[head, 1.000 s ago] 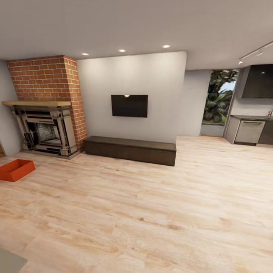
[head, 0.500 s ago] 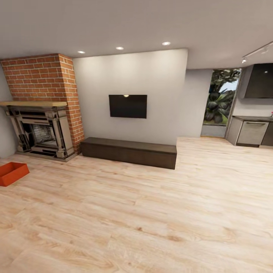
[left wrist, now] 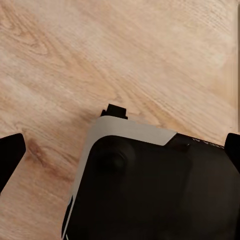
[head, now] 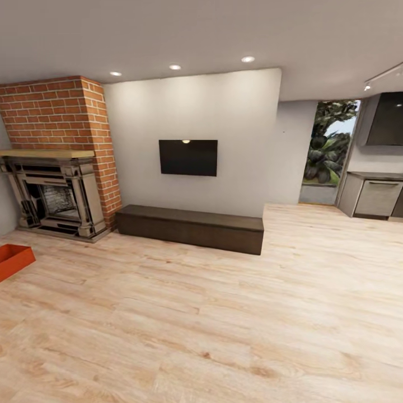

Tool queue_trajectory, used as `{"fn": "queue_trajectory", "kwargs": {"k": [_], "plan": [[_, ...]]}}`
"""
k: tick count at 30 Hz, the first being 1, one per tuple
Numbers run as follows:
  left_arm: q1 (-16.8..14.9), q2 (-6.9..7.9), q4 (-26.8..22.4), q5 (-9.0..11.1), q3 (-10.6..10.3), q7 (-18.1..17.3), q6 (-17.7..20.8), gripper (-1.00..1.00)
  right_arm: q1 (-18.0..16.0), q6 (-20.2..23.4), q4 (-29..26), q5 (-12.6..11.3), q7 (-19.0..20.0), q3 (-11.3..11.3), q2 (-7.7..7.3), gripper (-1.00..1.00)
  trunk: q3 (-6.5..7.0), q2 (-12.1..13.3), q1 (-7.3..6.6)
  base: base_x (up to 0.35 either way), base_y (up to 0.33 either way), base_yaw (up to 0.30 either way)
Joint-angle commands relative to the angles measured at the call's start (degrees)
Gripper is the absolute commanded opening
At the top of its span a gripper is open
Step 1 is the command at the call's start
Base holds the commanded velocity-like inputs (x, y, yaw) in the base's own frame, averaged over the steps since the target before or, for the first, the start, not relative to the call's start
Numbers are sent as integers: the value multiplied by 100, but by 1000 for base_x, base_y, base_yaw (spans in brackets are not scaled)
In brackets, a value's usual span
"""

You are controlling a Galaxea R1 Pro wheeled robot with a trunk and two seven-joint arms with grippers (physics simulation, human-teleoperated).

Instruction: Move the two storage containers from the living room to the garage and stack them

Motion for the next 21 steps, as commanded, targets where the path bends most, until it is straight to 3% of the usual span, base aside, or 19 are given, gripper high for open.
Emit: {"fn": "queue_trajectory", "kwargs": {"k": [1,21], "plan": [[-3,-1,-2,27,-12,12,1,100,-8,-30,17,-32,-13,44,-2,100,-8,-6,4,324,0,74],[-3,7,-2,27,-12,12,0,100,-8,-37,17,-70,-13,21,-26,100,-8,-6,4,324,0,250]]}}
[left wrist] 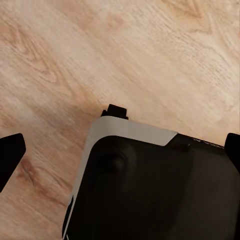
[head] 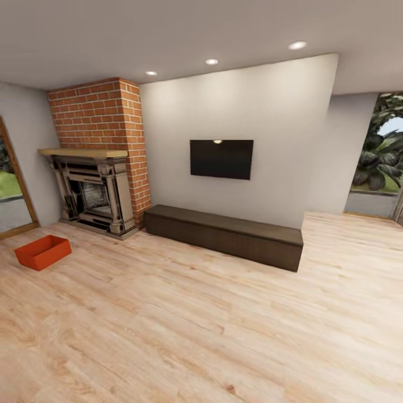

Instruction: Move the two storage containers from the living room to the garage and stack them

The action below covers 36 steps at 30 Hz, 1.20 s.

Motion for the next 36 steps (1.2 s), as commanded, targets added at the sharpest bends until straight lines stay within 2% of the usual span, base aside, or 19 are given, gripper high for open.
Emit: {"fn": "queue_trajectory", "kwargs": {"k": [1,20,22,23,25,28,29,34,36], "plan": [[-4,-2,-1,27,-12,13,1,100,-8,-33,17,-35,-12,44,1,100,-9,-6,4,324,0,279],[-4,-3,-1,6,-15,-48,9,100,-8,-3,17,-69,53,12,15,100,-9,-6,4,324,0,283],[-4,6,-1,3,-25,-213,10,100,-8,29,17,-69,111,12,22,100,-9,-6,4,325,0,284],[-4,26,-1,2,-31,-488,25,100,-8,63,17,-77,216,8,26,100,-9,-6,4,324,0,284],[-4,49,-6,5,-35,-796,106,100,-8,89,17,-69,357,16,38,100,-9,-6,4,324,0,284],[-4,54,-9,0,-28,-958,173,100,-8,101,17,-22,413,64,51,100,-9,-6,4,324,0,284],[-4,47,-10,-3,-25,-941,168,100,-8,102,17,-16,406,71,52,100,-9,-6,4,324,0,284],[-4,24,-10,11,-10,-334,127,100,-8,102,17,-13,386,88,45,100,-9,-6,4,324,0,284],[-4,25,-10,19,-6,-264,123,100,-8,104,17,-14,384,72,46,100,-9,-6,4,324,0,284]]}}
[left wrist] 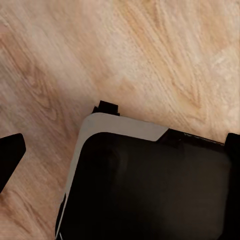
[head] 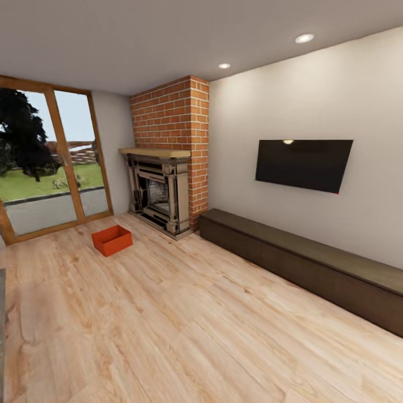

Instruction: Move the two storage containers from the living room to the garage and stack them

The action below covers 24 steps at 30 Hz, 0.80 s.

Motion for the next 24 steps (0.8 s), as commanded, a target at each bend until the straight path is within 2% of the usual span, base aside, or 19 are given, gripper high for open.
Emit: {"fn": "queue_trajectory", "kwargs": {"k": [1,14,24], "plan": [[-4,1,-3,43,-10,11,13,100,-8,-34,17,-34,-5,41,0,100,-8,-6,4,324,0,284],[-4,2,-3,54,-10,42,14,100,-8,-27,17,-57,-21,51,-17,100,-8,-6,4,324,0,280],[-4,1,-3,54,-9,42,14,100,-8,-41,17,-43,-15,61,-52,100,-8,-6,4,325,0,33]]}}
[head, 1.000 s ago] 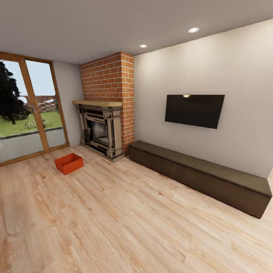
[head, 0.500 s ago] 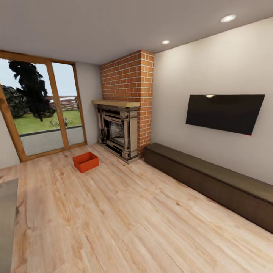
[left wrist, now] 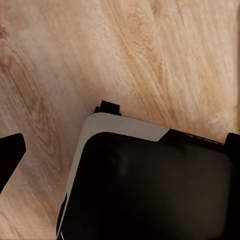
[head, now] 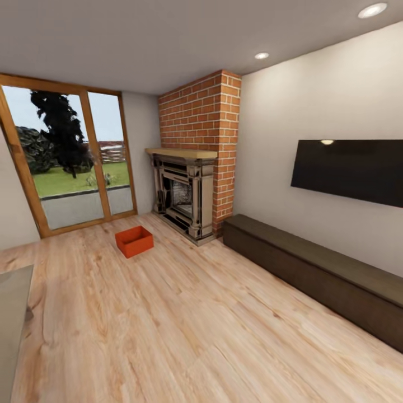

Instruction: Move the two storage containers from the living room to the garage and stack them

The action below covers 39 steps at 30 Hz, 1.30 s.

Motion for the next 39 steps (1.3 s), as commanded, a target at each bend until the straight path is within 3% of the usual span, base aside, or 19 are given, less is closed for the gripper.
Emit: {"fn": "queue_trajectory", "kwargs": {"k": [1,39], "plan": [[-3,1,-3,36,-12,-2,13,100,-8,-34,17,-27,-6,49,-3,100,-8,-6,4,325,0,1],[-3,1,-3,36,-12,-2,13,100,-8,-37,17,-32,-10,57,-23,100,-8,-6,4,324,0,0]]}}
